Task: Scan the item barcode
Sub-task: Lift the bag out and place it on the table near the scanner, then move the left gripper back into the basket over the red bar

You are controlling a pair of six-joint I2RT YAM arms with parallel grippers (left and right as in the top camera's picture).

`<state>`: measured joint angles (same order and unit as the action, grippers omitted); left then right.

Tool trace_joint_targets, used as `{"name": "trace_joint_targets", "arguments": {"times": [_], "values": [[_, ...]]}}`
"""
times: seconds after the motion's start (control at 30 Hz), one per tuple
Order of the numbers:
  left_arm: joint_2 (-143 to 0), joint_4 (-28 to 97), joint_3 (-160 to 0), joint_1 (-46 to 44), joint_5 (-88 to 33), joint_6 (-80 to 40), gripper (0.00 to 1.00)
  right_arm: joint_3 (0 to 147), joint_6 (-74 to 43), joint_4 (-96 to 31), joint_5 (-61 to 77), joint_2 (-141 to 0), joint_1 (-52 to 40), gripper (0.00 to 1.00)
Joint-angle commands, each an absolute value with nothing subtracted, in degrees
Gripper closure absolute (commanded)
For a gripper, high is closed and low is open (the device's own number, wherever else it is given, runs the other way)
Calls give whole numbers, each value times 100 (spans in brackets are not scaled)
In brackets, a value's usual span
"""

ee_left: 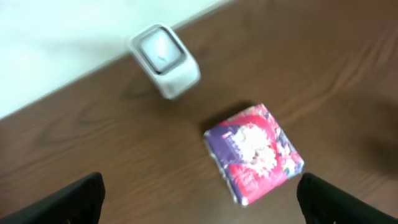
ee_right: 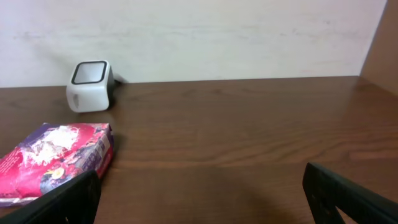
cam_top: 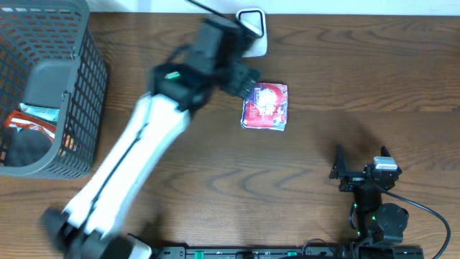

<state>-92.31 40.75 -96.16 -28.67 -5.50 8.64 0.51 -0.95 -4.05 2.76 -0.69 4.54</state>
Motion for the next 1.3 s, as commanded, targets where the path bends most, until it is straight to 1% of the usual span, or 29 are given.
{"name": "trace_joint_targets", "arguments": {"times": [0.0,0.13,0.3,0.53,0.67,0.93,1.27], "values": [[-8409,4705,-9747,-2689,-484,399,2,32,-36,-416,270,-32,408,1],[-7861,5341,-9747,-2545,-250,548,2,32,-34,-416,270,-32,408,1],[-7448,5478,-9747,-2073,-141,375,2,32,-34,-416,270,-32,408,1],[-7231,4971,-9747,-659,-145,-567,2,32,-36,-416,270,-32,408,1],[-7234,4532,-9747,390,-143,-631,2,32,-34,-416,270,-34,408,1],[-7310,4145,-9747,1708,-143,-633,2,32,-34,-416,270,-34,408,1],[-7719,4272,-9736,2377,-139,-633,2,32,-34,-416,270,-32,408,1]]}}
